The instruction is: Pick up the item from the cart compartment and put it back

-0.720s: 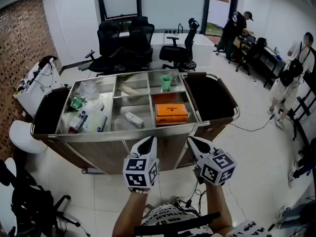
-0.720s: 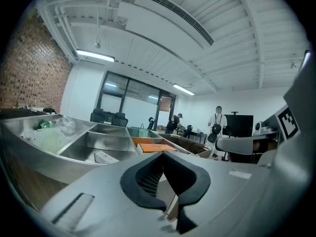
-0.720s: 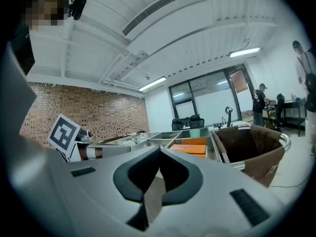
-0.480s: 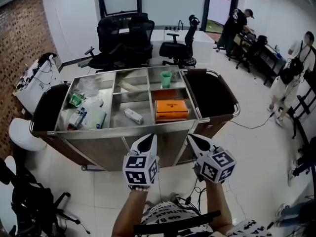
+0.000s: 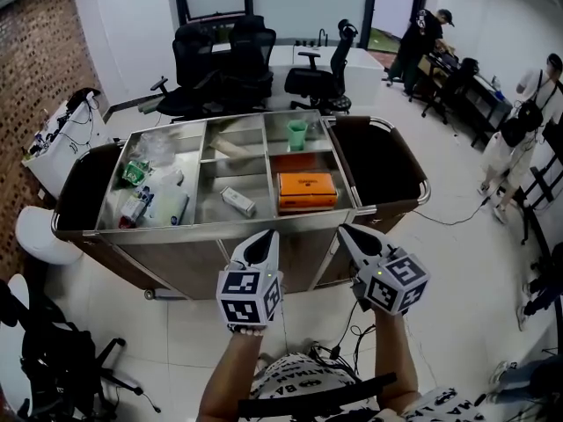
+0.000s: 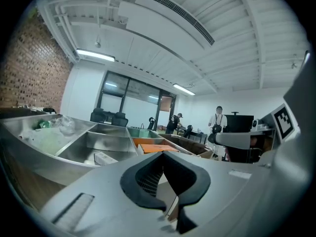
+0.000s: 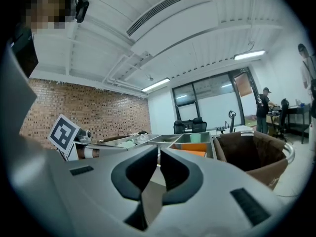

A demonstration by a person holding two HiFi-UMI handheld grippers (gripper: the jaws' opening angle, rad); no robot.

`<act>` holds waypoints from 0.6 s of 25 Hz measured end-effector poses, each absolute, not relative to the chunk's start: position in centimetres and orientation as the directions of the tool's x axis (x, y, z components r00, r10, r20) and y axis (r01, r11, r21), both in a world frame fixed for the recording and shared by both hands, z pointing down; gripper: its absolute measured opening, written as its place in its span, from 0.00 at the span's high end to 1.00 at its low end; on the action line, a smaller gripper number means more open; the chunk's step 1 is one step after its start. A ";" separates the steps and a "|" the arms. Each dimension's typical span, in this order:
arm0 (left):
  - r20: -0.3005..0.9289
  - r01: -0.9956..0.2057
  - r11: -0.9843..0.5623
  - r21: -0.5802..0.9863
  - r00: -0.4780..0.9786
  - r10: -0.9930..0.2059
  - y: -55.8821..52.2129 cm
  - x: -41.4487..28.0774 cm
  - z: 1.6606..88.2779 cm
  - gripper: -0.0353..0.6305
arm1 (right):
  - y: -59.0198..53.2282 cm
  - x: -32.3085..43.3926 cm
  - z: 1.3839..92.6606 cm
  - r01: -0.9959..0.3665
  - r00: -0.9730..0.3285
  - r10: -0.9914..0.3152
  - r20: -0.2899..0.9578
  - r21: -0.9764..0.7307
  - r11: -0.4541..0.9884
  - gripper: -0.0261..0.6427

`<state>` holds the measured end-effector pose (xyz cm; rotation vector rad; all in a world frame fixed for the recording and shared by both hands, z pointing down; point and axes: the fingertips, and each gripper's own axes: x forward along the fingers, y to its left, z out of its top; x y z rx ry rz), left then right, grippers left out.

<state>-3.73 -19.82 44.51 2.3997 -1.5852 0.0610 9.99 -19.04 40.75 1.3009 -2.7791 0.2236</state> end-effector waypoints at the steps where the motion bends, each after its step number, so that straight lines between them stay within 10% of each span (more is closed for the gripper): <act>1: 0.177 -0.909 -0.368 0.194 0.402 -0.898 -20.0 -3.8 44.4 0.94 | -19.5 10.2 40.4 -0.762 -0.647 -0.753 0.121 -0.092 0.641 0.91; 8: 0.169 -0.910 -0.369 0.190 0.400 -0.901 -22.4 -4.5 43.8 0.94 | -23.7 8.5 37.1 -0.600 -0.764 -0.597 0.244 0.069 0.797 0.44; 15: 0.198 -0.907 -0.373 0.196 0.409 -0.891 -25.2 -4.4 42.7 0.94 | -28.2 6.2 38.4 -0.368 -0.719 -0.432 0.545 0.229 0.901 0.32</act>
